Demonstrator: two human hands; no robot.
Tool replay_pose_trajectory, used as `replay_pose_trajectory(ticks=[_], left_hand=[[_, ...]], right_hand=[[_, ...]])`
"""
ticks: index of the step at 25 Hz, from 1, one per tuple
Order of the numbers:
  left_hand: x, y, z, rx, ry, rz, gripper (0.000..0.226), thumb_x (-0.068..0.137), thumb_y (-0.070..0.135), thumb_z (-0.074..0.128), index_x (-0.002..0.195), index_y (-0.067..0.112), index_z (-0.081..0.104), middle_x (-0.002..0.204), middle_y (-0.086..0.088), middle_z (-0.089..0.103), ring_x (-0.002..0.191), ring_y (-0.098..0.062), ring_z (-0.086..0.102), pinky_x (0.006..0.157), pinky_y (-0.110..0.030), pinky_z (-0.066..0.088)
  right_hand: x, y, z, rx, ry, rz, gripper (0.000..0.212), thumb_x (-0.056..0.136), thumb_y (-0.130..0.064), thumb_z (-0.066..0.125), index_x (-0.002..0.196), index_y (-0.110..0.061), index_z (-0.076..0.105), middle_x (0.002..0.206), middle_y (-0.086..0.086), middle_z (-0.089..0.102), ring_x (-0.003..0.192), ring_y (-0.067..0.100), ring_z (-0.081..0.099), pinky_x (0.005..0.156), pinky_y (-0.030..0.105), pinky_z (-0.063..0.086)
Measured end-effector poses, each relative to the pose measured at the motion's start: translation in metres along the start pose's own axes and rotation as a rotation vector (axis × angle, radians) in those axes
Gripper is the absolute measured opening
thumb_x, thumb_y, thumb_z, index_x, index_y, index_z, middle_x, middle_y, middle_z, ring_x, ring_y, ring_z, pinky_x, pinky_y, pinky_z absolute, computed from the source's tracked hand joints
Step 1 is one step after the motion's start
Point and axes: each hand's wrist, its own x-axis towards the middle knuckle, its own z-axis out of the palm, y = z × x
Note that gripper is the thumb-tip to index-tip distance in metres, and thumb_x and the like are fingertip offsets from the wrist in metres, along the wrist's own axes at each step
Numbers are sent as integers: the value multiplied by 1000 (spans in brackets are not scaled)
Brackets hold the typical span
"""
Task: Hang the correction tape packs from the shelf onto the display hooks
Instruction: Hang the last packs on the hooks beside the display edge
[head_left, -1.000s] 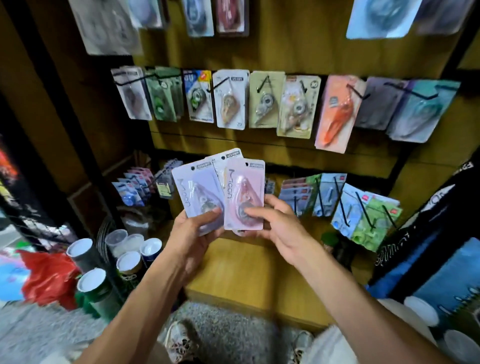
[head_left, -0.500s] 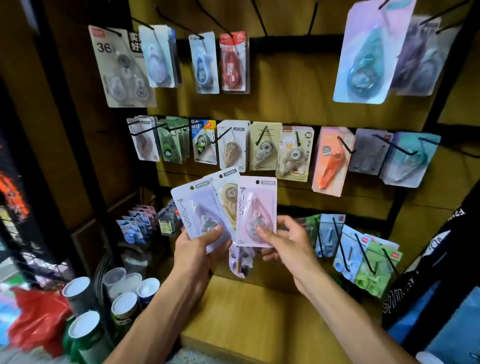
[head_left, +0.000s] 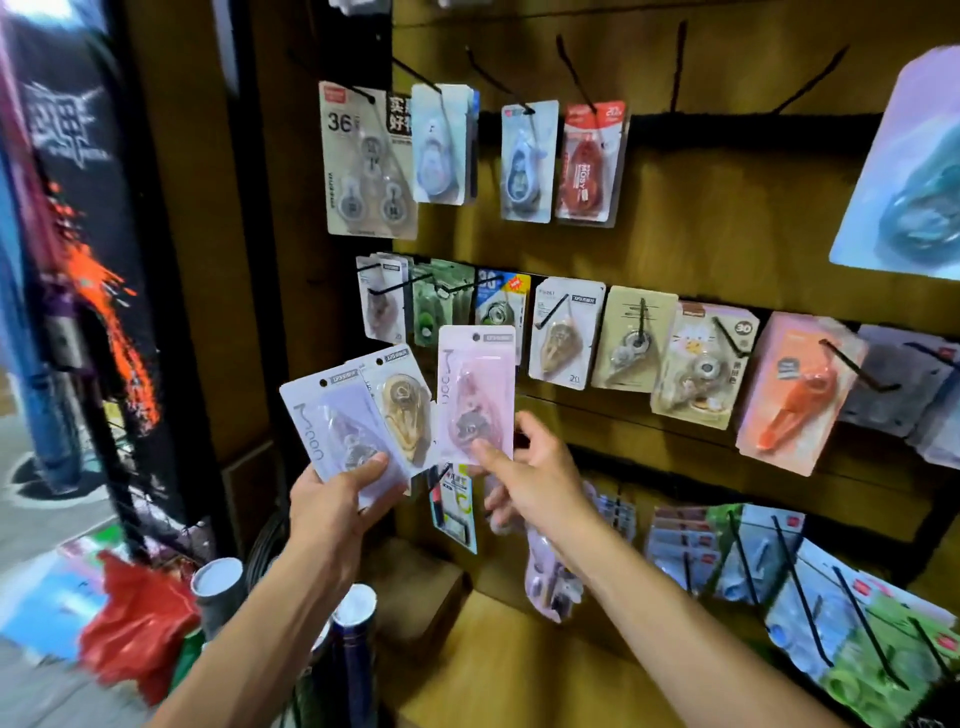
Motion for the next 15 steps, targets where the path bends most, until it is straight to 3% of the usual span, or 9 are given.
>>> replay_pose_trajectory(ticks=[3, 5, 8, 11, 15], left_hand=[[34, 8, -22, 22, 35, 35, 37, 85, -2, 67, 120, 9, 60, 115, -12, 69, 101, -33, 68, 66, -34, 61], [57, 15, -35, 43, 57, 56, 37, 85, -2, 66, 120, 8, 60, 114, -13, 69, 97, -32, 69, 66, -34, 60], [88, 20, -47, 39, 79, 77, 37, 86, -4, 65, 121, 6, 60, 114, -13, 69, 99, -33, 68, 73, -37, 61], [104, 22, -49, 45, 81, 78, 36, 86, -6, 64, 119, 7, 61, 112, -13, 69, 101, -35, 67, 78, -39, 58], [121, 26, -52, 75, 66, 95, 34, 85, -6, 64, 117, 6, 62, 112, -16, 70, 101, -35, 68, 83, -42, 57]], right_hand=[[37, -12, 32, -168, -46, -132, 9, 96, -30, 62, 102, -25, 58, 68, 2, 66, 39, 2, 51, 40, 21, 42], [64, -12, 57, -212, -88, -191, 13, 95, -32, 61, 105, -24, 59, 66, -2, 64, 42, 1, 53, 45, 25, 42], [100, -10, 91, -268, -88, -272, 13, 90, -39, 62, 99, -29, 62, 74, -1, 70, 59, 17, 67, 56, 38, 52], [130, -17, 115, -241, -53, -266, 7, 92, -33, 63, 95, -27, 62, 78, -4, 69, 65, 19, 69, 57, 36, 54], [168, -36, 140, -298, 0, -221, 15, 92, -38, 62, 101, -26, 62, 86, 0, 72, 69, 21, 64, 61, 35, 55]])
